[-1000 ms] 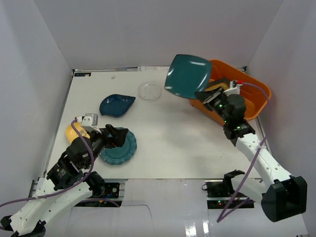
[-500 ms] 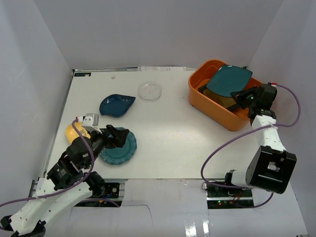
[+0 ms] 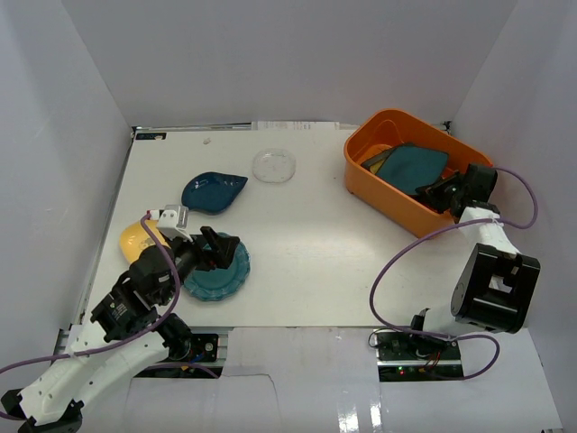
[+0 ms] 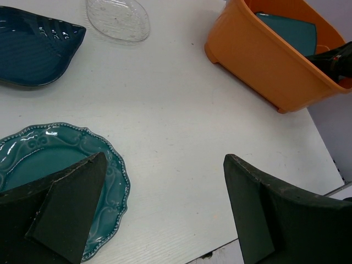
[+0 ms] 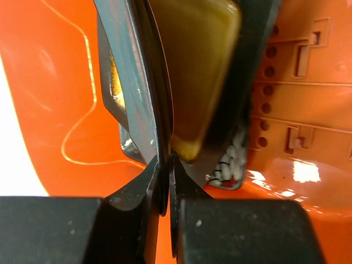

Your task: Place the plates into the plastic bin on the countertop

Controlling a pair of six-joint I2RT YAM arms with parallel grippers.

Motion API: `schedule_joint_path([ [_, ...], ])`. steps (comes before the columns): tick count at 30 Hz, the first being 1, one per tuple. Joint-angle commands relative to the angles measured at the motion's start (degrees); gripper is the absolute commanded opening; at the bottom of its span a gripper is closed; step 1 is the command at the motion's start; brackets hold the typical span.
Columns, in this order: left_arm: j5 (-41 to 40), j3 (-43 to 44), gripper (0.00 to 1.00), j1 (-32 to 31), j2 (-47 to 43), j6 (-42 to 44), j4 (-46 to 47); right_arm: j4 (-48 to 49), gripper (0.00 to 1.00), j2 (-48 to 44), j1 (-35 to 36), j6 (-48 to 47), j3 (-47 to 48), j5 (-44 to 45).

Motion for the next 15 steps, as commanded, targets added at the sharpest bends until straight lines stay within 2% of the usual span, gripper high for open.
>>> schedule_joint_path([
  [1, 0.3, 0.1, 0.98, -0.2, 0.2, 0.4, -0.2, 7.3, 0.11, -0.8, -0.5, -2.2, 0.8, -2.0],
  [4, 0.3, 0.0, 0.98, -0.2, 0.2, 0.4, -0.2, 6.2, 0.24, -0.8, -0.7, -3.0, 0.4, -1.4],
  [5, 0.4, 0.0, 0.98, -0.2, 0.2, 0.4, -0.2, 5.6, 0.38, -0.9, -0.7, -3.6, 0.5, -0.5],
  [7, 0.4, 0.1, 0.98, -0.2, 0.0, 0.4, -0.2, 1.7, 0.53, -0.9, -0.7, -6.5, 2.0, 0.8],
  [8, 0.4, 0.0, 0.98, -0.2, -0.1, 0.4, -0.2, -0.4, 0.69, -1.0, -0.7, -7.8, 2.9, 3.1],
  [10, 0.5, 0.2, 0.98, -0.2, -0.1, 0.4, -0.2, -4.9, 0.84, -2.1, -0.7, -11.7, 4.5, 7.7],
  [13, 0.4, 0.4, 0.98, -0.2, 0.0, 0.1, 0.0, -8.8, 0.98, -4.1, -0.7, -16.1, 5.8, 14.5],
  [15, 0.2, 0.5, 0.98, -0.2, 0.1, 0.1, 0.0, -10.8, 0.95, -5.8, -0.6, -18.0, 6.4, 18.4],
])
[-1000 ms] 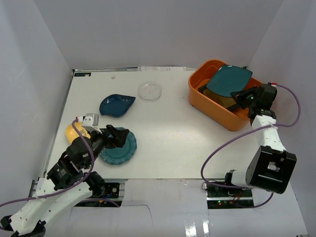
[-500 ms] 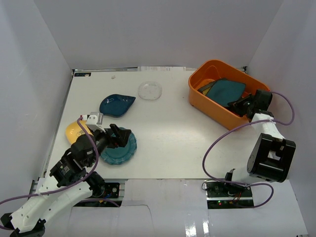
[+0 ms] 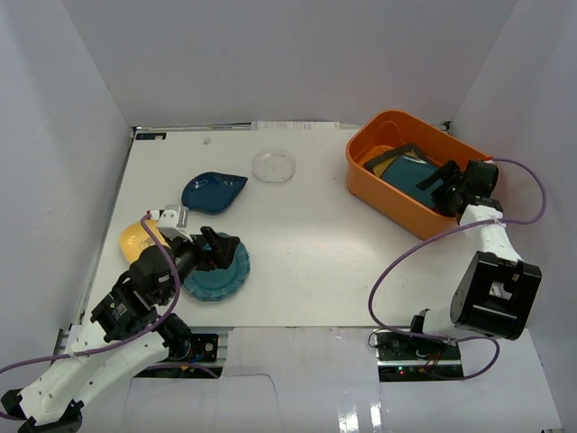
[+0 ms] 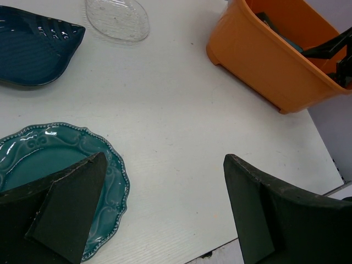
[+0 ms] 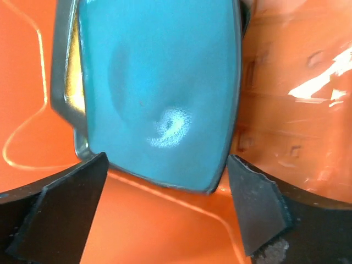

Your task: Place the plates into the plastic bin on the countertop

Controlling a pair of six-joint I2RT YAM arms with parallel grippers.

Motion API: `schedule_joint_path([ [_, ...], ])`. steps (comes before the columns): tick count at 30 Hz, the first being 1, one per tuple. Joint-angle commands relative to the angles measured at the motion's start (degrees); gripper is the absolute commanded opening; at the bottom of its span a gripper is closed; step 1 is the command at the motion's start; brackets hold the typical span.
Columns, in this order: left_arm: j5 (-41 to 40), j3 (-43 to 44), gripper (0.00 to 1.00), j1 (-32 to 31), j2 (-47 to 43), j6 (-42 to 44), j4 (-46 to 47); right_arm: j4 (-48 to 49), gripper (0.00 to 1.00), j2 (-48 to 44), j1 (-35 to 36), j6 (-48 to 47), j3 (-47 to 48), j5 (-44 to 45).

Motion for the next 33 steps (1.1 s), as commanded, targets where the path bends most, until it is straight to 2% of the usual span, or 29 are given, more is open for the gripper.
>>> schedule_joint_path([
  [1, 0.0, 0.6, 0.98, -0.2, 0.0, 0.1, -0.1, -4.5, 0.93, -5.6, -1.2, -6.6, 4.3, 12.2],
  [4, -0.1, 0.3, 0.98, -0.2, -0.5, 0.2, -0.1, -4.6, 0.92, -10.6, -0.8, -7.9, 3.6, 14.0],
  [6, -0.5, 0.4, 0.98, -0.2, -0.6, 0.2, 0.0, -3.0, 0.92, -15.7, 0.3, -7.7, 2.0, 11.2],
  [9, -1.4, 0.4, 0.98, -0.2, 0.1, 0.1, -0.2, -0.2, 0.94, -20.9, 7.0, -7.5, 0.4, 5.4],
  [11, -1.9, 0.5, 0.98, -0.2, 0.6, -0.3, -0.2, 0.5, 1.00, -22.3, 17.1, -7.3, -0.4, 4.0],
  [14, -3.5, 0.8, 0.98, -0.2, 1.4, -0.8, -0.2, 6.9, 0.85, -22.7, 32.6, -3.2, -6.0, 1.1],
  [17, -5.1, 1.3, 0.98, -0.2, 1.5, -0.6, -0.4, 16.3, 0.66, -17.6, 45.6, 1.6, -11.3, -0.2],
  [20, -6.8, 2.9, 0.98, -0.2, 1.4, 0.6, -0.8, 28.4, 0.65, -4.4, 57.8, 4.3, -11.4, -5.0],
  [24, -8.4, 3.7, 0.98, -0.2, 1.4, 2.3, -0.8, 34.9, 0.68, 10.5, 63.1, 5.6, -7.3, -8.7],
  [28, -8.2, 1.8, 0.98, -0.2, 0.7, 1.9, -0.6, 43.9, 0.74, 21.8, 66.4, 10.8, -3.4, -12.4],
  [33, -6.9, 1.0, 0.98, -0.2, 0.8, 1.6, -0.2, 50.2, 0.73, 34.6, 69.5, 17.7, 2.3, -14.9],
])
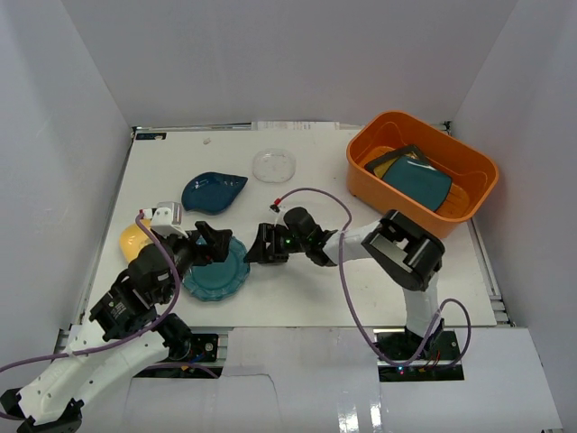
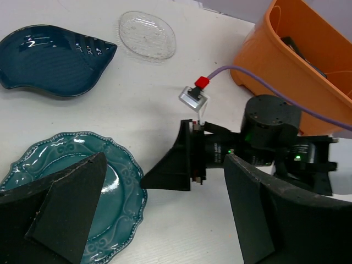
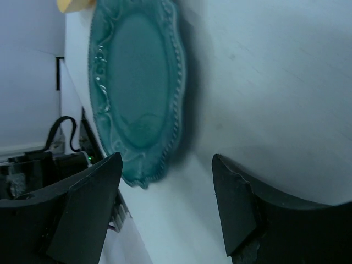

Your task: Place the plates into the plastic bin on the countertop

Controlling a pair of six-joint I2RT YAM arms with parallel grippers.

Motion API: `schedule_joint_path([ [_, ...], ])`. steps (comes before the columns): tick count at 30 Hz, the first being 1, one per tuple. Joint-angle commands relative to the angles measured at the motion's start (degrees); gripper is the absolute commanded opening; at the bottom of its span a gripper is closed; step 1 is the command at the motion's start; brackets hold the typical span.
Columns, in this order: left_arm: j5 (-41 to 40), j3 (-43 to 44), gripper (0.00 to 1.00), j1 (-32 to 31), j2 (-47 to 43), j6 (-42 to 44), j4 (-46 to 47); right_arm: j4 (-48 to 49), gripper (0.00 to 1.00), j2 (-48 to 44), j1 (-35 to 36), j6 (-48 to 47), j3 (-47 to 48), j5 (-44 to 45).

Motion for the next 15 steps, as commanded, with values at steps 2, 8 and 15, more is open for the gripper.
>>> schedule_joint_path([
  [2, 0.7, -0.6, 0.98, -0.2, 0.2, 0.5, 0.4, 10.3, 0.71, 9.6, 2.5, 7.1, 6.8, -3.6],
  [8, 0.7, -0.6, 0.98, -0.2, 0.1, 0.6, 0.5, 12.9, 0.42, 14.7, 3.4, 13.2, 9.8, -1.9],
  [15, 0.3, -0.7, 0.98, -0.2, -0.9, 0.6, 0.5, 14.1, 0.08, 4.6, 2.3, 12.9, 0.8, 2.6],
])
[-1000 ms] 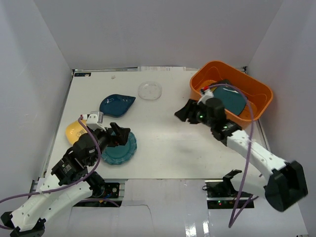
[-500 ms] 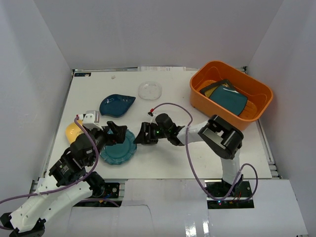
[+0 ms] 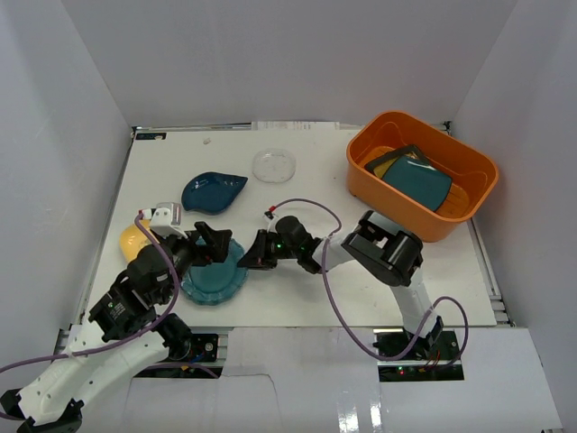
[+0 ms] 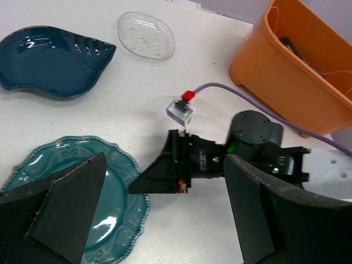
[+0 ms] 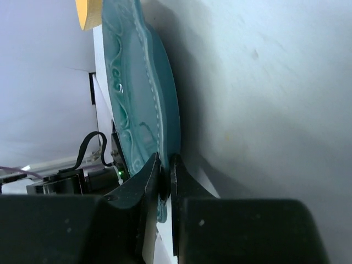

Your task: Place the plates into the plastic bin on the countertop

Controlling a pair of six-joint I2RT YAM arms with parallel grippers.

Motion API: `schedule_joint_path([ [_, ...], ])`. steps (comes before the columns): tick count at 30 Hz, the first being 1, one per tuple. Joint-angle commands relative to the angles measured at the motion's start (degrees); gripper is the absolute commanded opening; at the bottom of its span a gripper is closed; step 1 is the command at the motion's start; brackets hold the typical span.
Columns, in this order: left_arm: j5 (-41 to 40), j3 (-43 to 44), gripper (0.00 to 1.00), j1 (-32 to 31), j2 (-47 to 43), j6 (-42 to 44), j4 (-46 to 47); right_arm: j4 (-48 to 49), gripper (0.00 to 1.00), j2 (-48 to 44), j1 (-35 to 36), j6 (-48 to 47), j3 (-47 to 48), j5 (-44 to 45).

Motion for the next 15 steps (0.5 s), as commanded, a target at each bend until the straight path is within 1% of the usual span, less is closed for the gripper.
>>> schedule_joint_path([
  [1, 0.0, -0.5, 0.98, -0.2, -0.5, 0.6, 0.4, 1.2, 0.08, -8.5, -1.2, -2.4, -7.4, 3.6],
  [2, 0.0, -0.5, 0.98, -0.2, -0.6, 0.6, 0.4, 1.2, 0.08, -13.3, -1.7, -2.9, -9.1, 3.9],
  [4, -0.1, -0.5, 0.98, -0.2, -0.8, 0.6, 0.5, 1.1, 0.08, -19.0, -4.3, -3.5, -13.5, 4.0],
  [5, -0.2, -0.5, 0.98, -0.2, -1.0, 0.6, 0.5, 0.9, 0.08, -24.8, -5.7, -3.8, -14.6, 3.7],
  [7, -0.3, -0.5, 0.98, -0.2, -1.6, 0.5, 0.3, 0.1, 0.08, -31.0, -11.2, -4.1, -16.2, 2.5],
  [8, -0.3, -0.6, 0.98, -0.2, -1.9, 0.5, 0.5, -3.5, 0.08, -37.2, -13.6, -5.3, -16.3, 2.4],
  [9, -0.3, -0.6, 0.98, -0.2, -2.3, 0.5, 0.4, -6.4, 0.08, -40.5, -18.5, -6.4, -15.6, 2.3],
  [10, -0.3, -0.7, 0.98, -0.2, -2.5, 0.3, 0.4, -9.4, 0.08, -43.2, -20.9, -7.9, -14.4, 2.4],
  [11, -0.3, -0.7, 0.98, -0.2, -2.5, 0.4, 0.3, -16.9, 0.08, -47.6, -25.7, -11.1, -10.6, 2.6],
  [13, -0.2, -0.7, 0.98, -0.2, -2.3, 0.4, 0.4, -23.5, 0.08, -50.7, -31.4, -13.3, -6.2, 2.2],
  [14, 0.0, -0.6, 0.98, -0.2, -2.3, 0.4, 0.4, -28.1, 0.08, -52.5, -37.7, -14.0, -2.4, 1.6],
  [15, 0.0, -0.6, 0.98, -0.2, -2.2, 0.3, 0.4, -30.4, 0.08, -52.9, -41.2, -15.3, -0.5, 0.8],
])
